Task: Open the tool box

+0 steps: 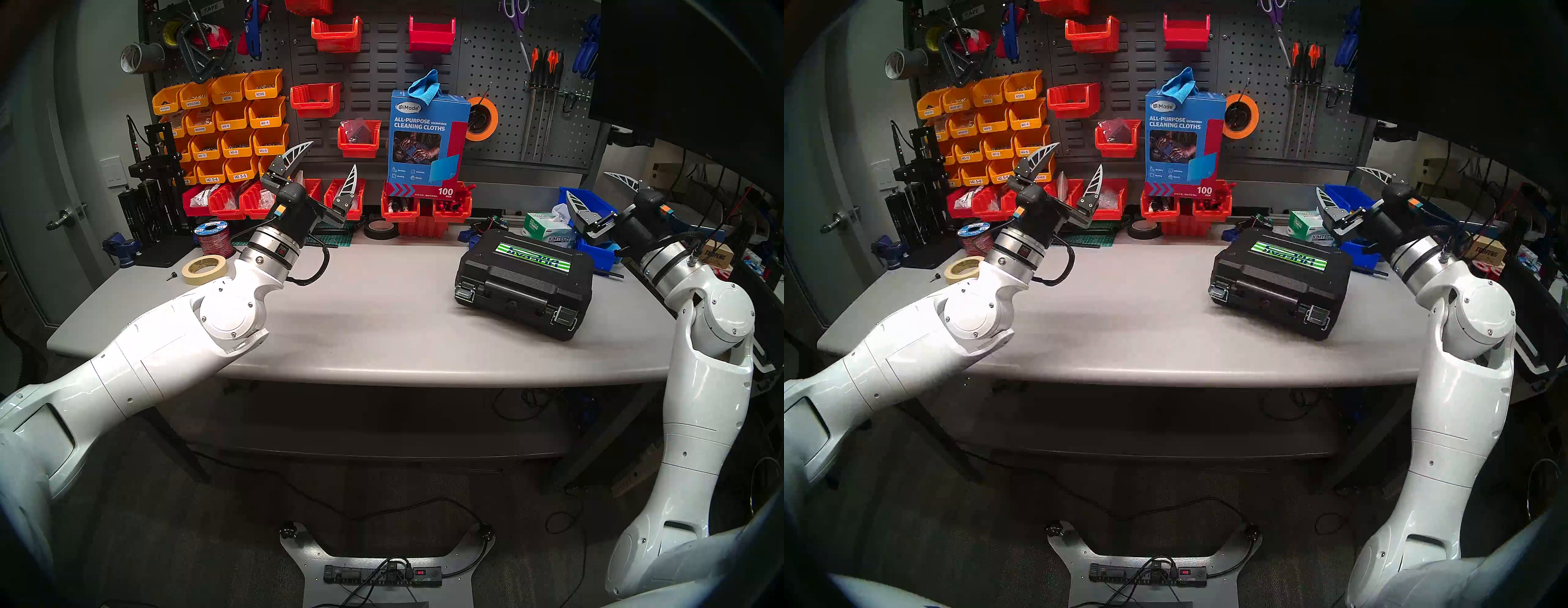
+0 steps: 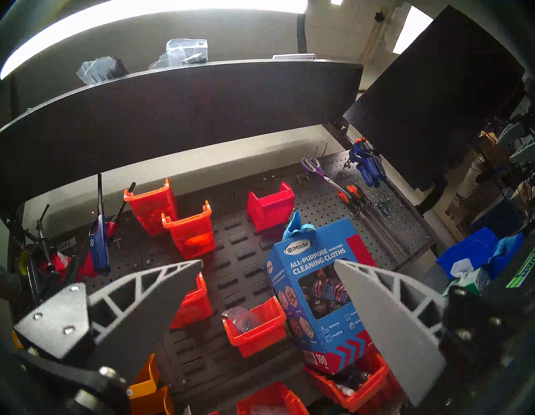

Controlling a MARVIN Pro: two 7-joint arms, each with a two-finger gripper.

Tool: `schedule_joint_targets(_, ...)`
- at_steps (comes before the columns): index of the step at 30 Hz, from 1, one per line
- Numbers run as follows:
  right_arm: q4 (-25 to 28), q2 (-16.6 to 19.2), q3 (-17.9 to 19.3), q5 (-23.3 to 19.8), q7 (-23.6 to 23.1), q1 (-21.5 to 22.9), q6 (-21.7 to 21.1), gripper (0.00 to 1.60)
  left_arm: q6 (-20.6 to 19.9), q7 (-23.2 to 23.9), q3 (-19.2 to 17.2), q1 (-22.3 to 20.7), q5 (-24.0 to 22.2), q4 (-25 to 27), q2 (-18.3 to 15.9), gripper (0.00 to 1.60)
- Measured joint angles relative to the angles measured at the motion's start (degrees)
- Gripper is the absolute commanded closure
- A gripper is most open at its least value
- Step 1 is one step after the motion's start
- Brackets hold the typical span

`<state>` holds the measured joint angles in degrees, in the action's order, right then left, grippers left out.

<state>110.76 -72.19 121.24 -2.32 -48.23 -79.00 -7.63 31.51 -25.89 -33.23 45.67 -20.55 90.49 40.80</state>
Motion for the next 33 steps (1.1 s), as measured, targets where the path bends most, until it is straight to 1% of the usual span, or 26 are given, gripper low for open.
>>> schedule_joint_targets(5,4.0,1.2,3.2,-1.7,-4.6,-2.5,-4.4,0.0,-1.1,0.8,0.0,0.0,-1.1,0.8,-0.7,0.03)
schedule_joint_targets(10,8.6,2.1,7.3,-4.2,-10.5,-6.0,-9.5,0.0,-2.0,1.5,0.0,0.0,-2.1,1.4,-1.3,0.03)
schedule_joint_targets(16,13.8,1.9,12.3,-6.4,-16.7,-10.2,-14.2,0.0,-2.7,2.1,-0.1,0.0,-2.9,1.9,-1.7,0.03)
schedule_joint_targets(19,16.0,1.4,14.3,-6.9,-20.0,-12.3,-15.3,0.0,-2.9,2.3,-0.1,0.0,-3.2,2.0,-1.9,0.03)
schedule_joint_targets(22,17.6,0.7,16.2,-7.1,-23.9,-14.6,-15.3,0.0,-3.0,2.5,-0.1,0.0,-3.5,2.2,-2.0,0.03)
schedule_joint_targets(24,18.4,0.3,17.1,-7.1,-26.6,-16.4,-14.0,0.0,-3.0,2.5,-0.1,0.0,-3.7,2.3,-2.1,0.03)
schedule_joint_targets(26,18.7,0.1,17.4,-7.1,-27.7,-17.2,-13.1,0.0,-3.0,2.5,-0.1,0.0,-3.7,2.3,-2.2,0.03)
schedule_joint_targets(28,19.1,-0.2,17.7,-6.9,-29.3,-18.6,-11.2,0.0,-2.9,2.5,-0.1,0.0,-3.8,2.3,-2.2,0.03)
schedule_joint_targets(29,19.5,-0.7,17.8,-6.2,-30.4,-19.9,-9.1,0.0,-2.8,2.4,-0.1,0.0,-3.9,2.4,-2.3,0.03)
schedule_joint_targets(33,19.9,-1.4,17.1,-3.5,-32.0,-22.0,-5.0,0.0,-2.8,2.2,-0.1,0.0,-4.0,2.4,-2.3,0.03)
